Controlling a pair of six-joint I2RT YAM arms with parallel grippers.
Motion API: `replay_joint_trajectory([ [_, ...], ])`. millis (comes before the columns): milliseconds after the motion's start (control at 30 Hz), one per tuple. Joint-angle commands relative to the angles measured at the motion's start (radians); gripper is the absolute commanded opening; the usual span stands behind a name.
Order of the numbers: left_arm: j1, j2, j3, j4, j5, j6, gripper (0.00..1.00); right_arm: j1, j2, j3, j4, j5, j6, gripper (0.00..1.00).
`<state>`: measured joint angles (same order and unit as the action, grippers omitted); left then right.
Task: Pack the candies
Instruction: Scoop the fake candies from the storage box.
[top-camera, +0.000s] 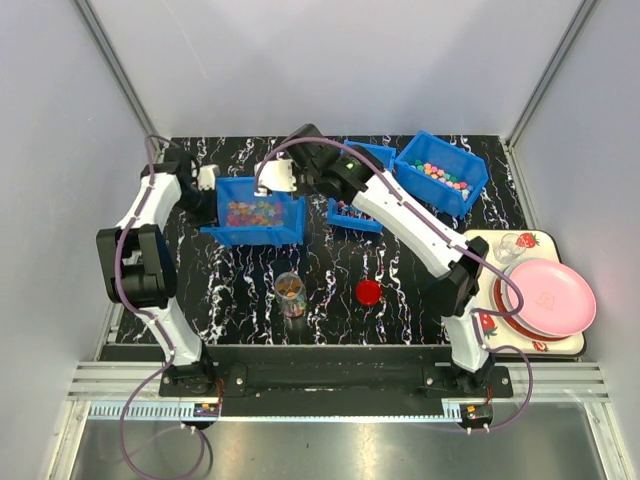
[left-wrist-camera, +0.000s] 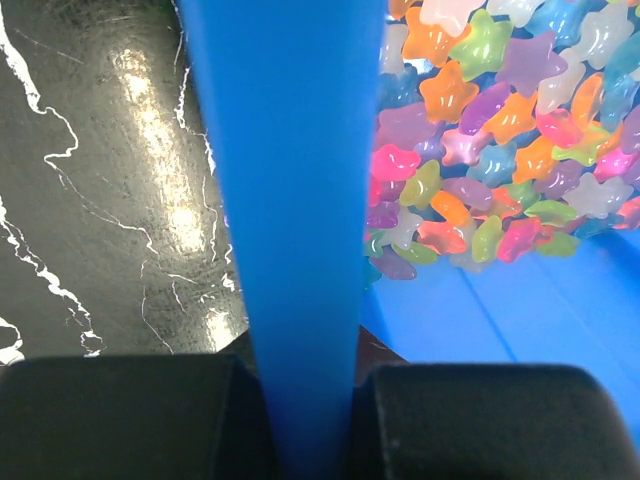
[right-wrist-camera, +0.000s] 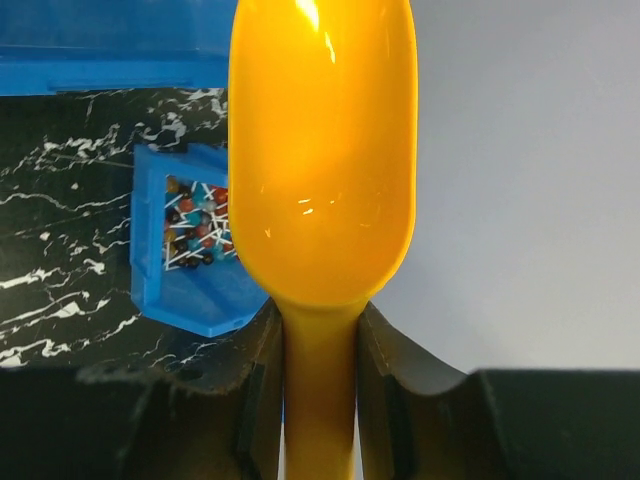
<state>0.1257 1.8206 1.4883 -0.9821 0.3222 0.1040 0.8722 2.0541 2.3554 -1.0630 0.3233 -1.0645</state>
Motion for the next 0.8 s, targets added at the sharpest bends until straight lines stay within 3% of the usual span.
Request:
replay_joint_trajectory([
  [0,-0.038,-0.079,-0.025,0.115,-0.051,-0.038,0.00,0.027,0.043,0.010,-0.074,0.029,-0.066,0.00],
  [300,-0.066,-0.109,-0.053,0.168,-0.120,-0.067,0.00,0.066,0.152,0.104,-0.267,0.037,-0.097,0.00],
  [767,-0.104,-0.152,-0.065,0.191,-0.149,-0.072,0.00,0.074,0.382,0.269,-0.233,0.082,-0.202,0.00],
])
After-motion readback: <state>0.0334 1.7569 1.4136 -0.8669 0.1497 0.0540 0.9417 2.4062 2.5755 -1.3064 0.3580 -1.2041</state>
